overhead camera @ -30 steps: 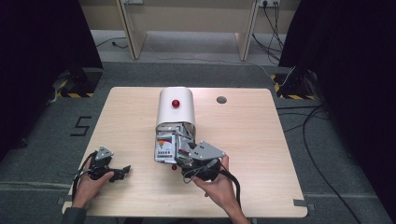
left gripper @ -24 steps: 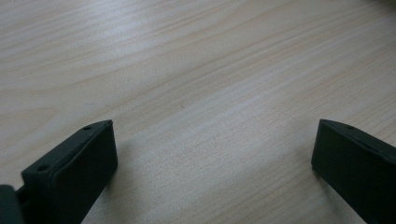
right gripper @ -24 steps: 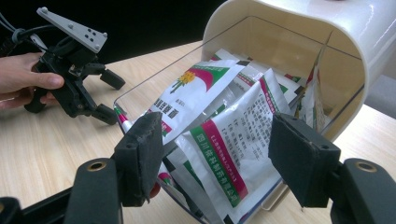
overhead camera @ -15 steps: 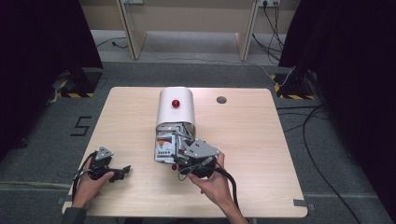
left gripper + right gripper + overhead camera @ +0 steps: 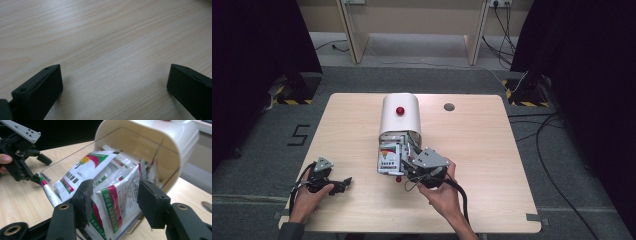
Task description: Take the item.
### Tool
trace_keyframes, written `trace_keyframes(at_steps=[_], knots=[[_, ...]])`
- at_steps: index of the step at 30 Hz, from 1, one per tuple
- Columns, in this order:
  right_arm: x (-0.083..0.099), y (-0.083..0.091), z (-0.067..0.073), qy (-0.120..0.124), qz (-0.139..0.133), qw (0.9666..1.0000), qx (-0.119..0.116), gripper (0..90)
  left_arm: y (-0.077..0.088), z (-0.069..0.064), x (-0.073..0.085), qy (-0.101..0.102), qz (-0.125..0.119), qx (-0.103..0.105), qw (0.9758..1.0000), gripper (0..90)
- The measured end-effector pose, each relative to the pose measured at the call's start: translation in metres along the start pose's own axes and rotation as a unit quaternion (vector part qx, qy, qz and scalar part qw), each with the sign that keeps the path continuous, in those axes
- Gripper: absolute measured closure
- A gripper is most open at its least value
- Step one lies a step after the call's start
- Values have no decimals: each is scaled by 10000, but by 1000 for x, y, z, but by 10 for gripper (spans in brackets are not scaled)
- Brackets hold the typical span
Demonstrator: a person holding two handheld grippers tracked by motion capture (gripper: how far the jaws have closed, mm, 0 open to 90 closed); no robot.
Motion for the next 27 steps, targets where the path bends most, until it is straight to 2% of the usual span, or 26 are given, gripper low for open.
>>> trace_keyframes(at_steps=[4,21,27], knots=[[1,1,-3,10,35,10000,85,525,0,0,0,0,0,0,10000,0],[3,-1,-7,-25,-56,10000,39,662,0,0,0,-2,2,-1,10000,0],[3,-1,-5,27,-109,9999,-5,772,0,0,0,-1,1,0,10000,0]])
Point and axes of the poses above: each handheld gripper's, and its own axes: y roughly backward along the jaws, x roughly out of its underside, z roughly to its left, the point moved 10 cm from there along -y, roughly forward along the jaws, and after that the axes turned 3 degrees about -y, right-handed, at the moved point
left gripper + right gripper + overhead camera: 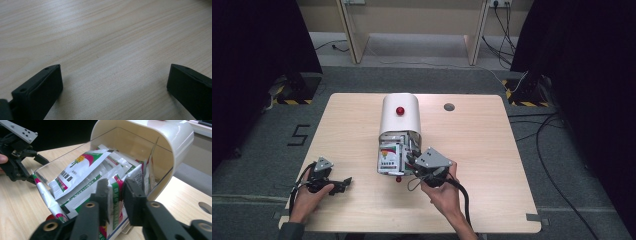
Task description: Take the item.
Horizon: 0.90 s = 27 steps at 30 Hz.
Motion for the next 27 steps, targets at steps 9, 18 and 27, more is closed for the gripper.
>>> trace_keyframes(at_steps=[9,18,27], knots=[[-7,8,-1,-74,-255,9996,-43,839,0,0,0,0,-1,0,10000,0],[-20,23,4,-73,-509,9984,-234,849,0,0,0,0,0,-2,10000,0],[-27,35,3,-121,-680,9972,-296,855,0,0,0,0,1,-2,10000,0]])
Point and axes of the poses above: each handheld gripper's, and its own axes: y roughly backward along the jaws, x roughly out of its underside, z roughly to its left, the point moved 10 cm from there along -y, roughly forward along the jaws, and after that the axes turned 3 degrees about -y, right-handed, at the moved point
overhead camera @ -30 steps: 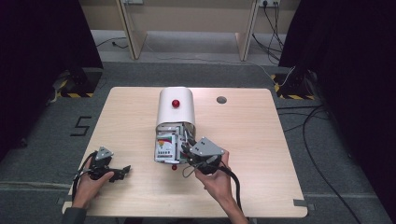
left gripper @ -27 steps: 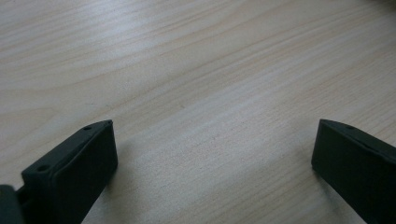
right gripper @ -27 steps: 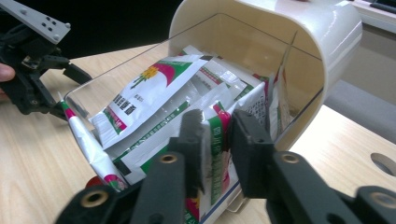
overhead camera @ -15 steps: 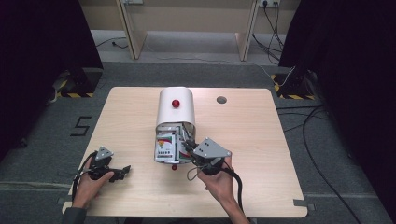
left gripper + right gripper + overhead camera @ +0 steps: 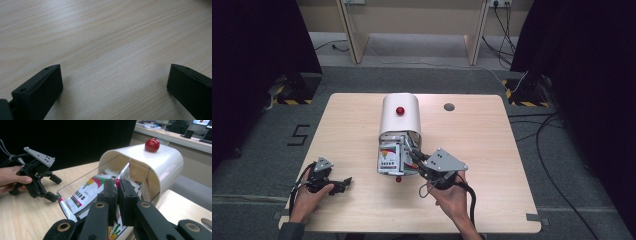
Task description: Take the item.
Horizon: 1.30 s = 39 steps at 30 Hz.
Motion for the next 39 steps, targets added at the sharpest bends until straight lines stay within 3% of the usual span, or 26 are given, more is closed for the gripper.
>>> trace_keyframes(at_steps=[23,30,39], knots=[[-10,31,-4,-176,-247,9994,-177,861,0,0,0,0,0,1,10000,0],[-10,51,-16,-280,-353,9990,-77,861,0,0,0,3,2,2,10000,0],[3,71,-44,-472,-344,9980,228,861,0,0,0,2,-2,1,10000,0]])
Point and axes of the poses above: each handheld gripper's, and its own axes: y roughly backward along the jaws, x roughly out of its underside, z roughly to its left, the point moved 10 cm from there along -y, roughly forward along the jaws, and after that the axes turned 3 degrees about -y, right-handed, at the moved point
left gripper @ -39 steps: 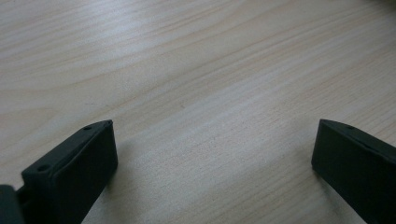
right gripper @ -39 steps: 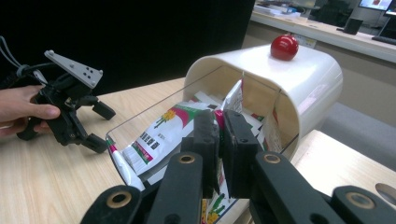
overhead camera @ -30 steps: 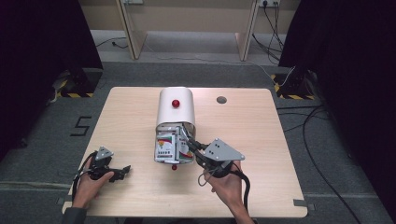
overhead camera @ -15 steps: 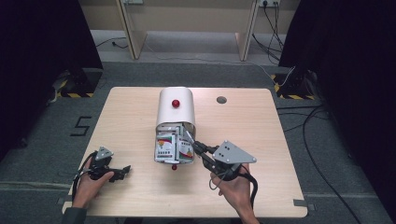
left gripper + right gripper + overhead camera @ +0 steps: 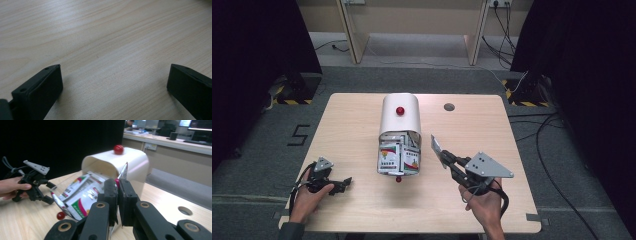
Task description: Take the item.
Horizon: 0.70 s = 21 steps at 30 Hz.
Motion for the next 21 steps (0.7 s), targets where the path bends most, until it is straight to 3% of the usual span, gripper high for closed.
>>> trace_keyframes(at_steps=[7,21], knots=[[6,7,-16,-37,44,9998,213,861,0,0,0,-1,1,-2,10000,0],[33,-3,-46,-309,324,9980,440,861,0,0,0,8,2,-1,10000,0]])
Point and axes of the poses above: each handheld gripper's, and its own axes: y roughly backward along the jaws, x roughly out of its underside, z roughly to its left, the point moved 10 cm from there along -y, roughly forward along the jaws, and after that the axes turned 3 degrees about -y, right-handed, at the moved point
